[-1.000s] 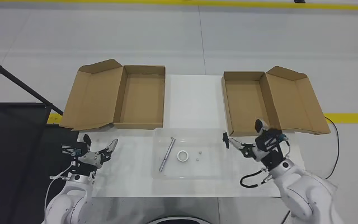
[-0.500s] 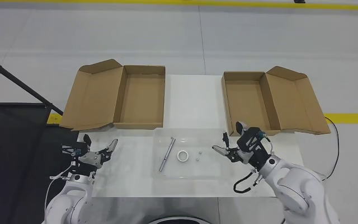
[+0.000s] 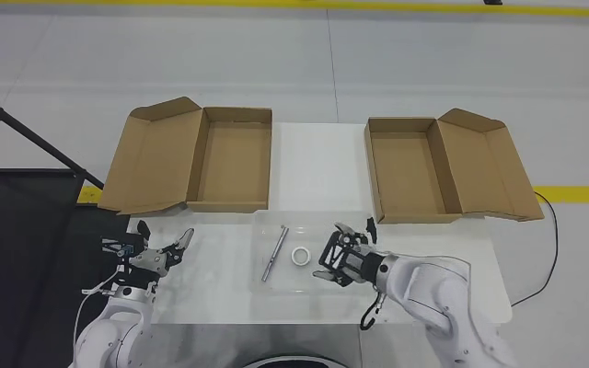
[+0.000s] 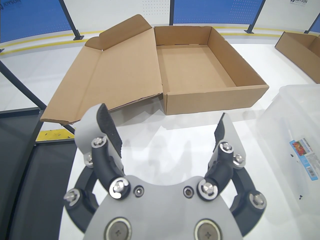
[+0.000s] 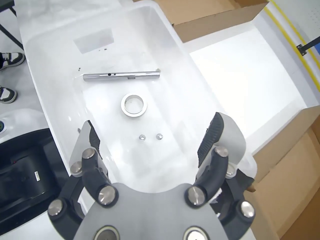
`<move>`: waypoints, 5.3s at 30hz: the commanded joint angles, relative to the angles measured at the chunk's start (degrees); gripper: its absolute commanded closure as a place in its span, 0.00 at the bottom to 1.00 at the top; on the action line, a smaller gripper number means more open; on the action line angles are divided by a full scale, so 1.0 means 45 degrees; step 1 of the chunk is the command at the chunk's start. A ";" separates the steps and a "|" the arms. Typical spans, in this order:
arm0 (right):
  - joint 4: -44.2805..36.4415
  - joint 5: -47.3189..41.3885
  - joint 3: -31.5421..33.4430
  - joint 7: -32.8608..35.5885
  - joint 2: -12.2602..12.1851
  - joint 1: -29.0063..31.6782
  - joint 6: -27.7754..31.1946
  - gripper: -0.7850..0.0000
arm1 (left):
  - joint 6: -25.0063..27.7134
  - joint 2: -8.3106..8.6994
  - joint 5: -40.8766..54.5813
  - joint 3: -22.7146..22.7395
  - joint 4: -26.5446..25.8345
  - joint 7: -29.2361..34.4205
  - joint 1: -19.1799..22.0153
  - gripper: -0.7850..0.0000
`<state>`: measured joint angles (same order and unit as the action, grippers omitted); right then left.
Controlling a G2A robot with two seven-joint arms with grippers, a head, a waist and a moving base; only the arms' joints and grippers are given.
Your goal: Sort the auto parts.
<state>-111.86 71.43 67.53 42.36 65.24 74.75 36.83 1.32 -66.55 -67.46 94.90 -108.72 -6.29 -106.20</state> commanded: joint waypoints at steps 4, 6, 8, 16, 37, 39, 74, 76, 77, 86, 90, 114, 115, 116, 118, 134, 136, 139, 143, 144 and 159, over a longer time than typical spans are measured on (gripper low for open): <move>0.1039 -0.0537 -0.0281 0.0576 0.0048 -0.0751 -0.0103 0.56 | 0.0000 0.0000 0.0000 0.0000 0.0000 0.0000 0.0000 0.00; 0.1284 -0.0560 -0.0408 0.0785 0.0069 -0.0974 -0.0301 0.58 | 0.0000 0.0000 0.0000 0.0000 0.0000 0.0000 0.0000 0.00; 0.1473 -0.0574 -0.0529 0.0935 0.0089 -0.1156 -0.0492 0.60 | 0.0000 0.0000 0.0000 0.0000 0.0000 0.0000 0.0000 0.00; 0.2099 -0.0469 -0.1192 0.1618 0.0162 -0.1740 -0.0777 0.63 | 0.0000 0.0000 0.0000 0.0000 0.0000 0.0000 0.0000 0.00; 0.3171 -0.0875 -0.1575 0.2086 0.0136 -0.2178 -0.0846 0.98 | 0.0000 0.0000 0.0000 0.0000 0.0000 0.0000 0.0000 0.00; 0.3191 -0.0919 -0.1594 0.2081 0.0129 -0.2200 -0.0836 1.00 | 0.0000 0.0000 0.0000 0.0000 0.0000 0.0000 0.0000 0.00; 0.1485 -0.3438 0.1394 -0.2495 -0.0254 -0.1252 -0.1191 1.00 | 0.0000 0.0000 0.0000 0.0000 0.0000 0.0000 0.0000 0.00; 0.1672 -0.4127 0.1855 -0.3494 -0.0260 -0.1330 -0.1086 1.00 | 0.0000 0.0000 0.0000 0.0000 0.0000 0.0000 0.0000 0.00; 0.1746 -0.4474 0.2172 -0.4123 -0.0265 -0.1307 -0.1106 1.00 | 0.0000 0.0000 0.0000 0.0000 0.0000 0.0000 0.0000 0.00; 0.1950 -0.5513 0.3674 -0.6615 -0.0354 -0.0777 -0.0638 1.00 | 0.0000 0.0000 0.0000 0.0000 0.0000 0.0000 0.0000 0.00; 0.2052 -0.3541 0.3467 -0.5480 -0.0366 -0.1145 -0.2386 1.00 | 0.0000 0.0000 0.0000 0.0000 0.0000 0.0000 0.0000 0.00; 1.2234 0.0618 -0.0486 -0.0673 0.0467 -0.8148 -0.4341 0.98 | 0.0000 0.0000 0.0000 0.0000 0.0000 0.0000 0.0000 0.00; 1.2325 0.0580 -0.0499 -0.0637 0.0478 -0.8203 -0.4287 0.86 | 0.0000 0.0000 0.0000 0.0000 0.0000 0.0000 0.0000 0.00; 1.2406 0.0556 -0.0506 -0.0563 0.0485 -0.8257 -0.4248 0.75 | 0.0000 0.0000 0.0000 0.0000 0.0000 0.0000 0.0000 0.00; 1.2480 0.0537 -0.0516 -0.0533 0.0495 -0.8321 -0.4209 0.69 | 0.0000 0.0000 0.0000 0.0000 0.0000 0.0000 0.0000 0.00; 0.9027 -0.0154 0.1180 -0.0130 0.0014 -0.7006 -0.3628 0.29 | 0.0000 0.0000 0.0000 0.0000 0.0000 0.0000 0.0000 0.00; 0.7615 -0.0544 0.1733 -0.0002 -0.0136 -0.6285 -0.3148 0.17 | 0.0000 0.0000 0.0000 0.0000 0.0000 0.0000 0.0000 0.00; 0.5330 -0.1349 0.2326 0.0232 -0.0303 -0.5029 -0.2345 0.09 | 0.0000 0.0000 0.0000 0.0000 0.0000 0.0000 0.0000 0.00; 0.2653 -0.2856 0.2644 0.0540 -0.0431 -0.3525 -0.1241 0.03 | 0.0000 0.0000 0.0000 0.0000 0.0000 0.0000 0.0000 0.00; 0.2103 -0.3468 0.2599 0.0573 -0.0449 -0.3179 -0.0805 0.03 | 0.0000 0.0000 0.0000 0.0000 0.0000 0.0000 0.0000 0.00; 0.0022 -0.6213 0.0140 0.3783 -0.0835 -0.1885 0.1794 0.46 | 0.0000 0.0000 0.0000 0.0000 0.0000 0.0000 0.0000 0.00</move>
<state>-112.15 43.09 69.18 59.07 61.52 66.42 45.28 1.32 -66.55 -67.46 94.90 -108.72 -6.29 -106.20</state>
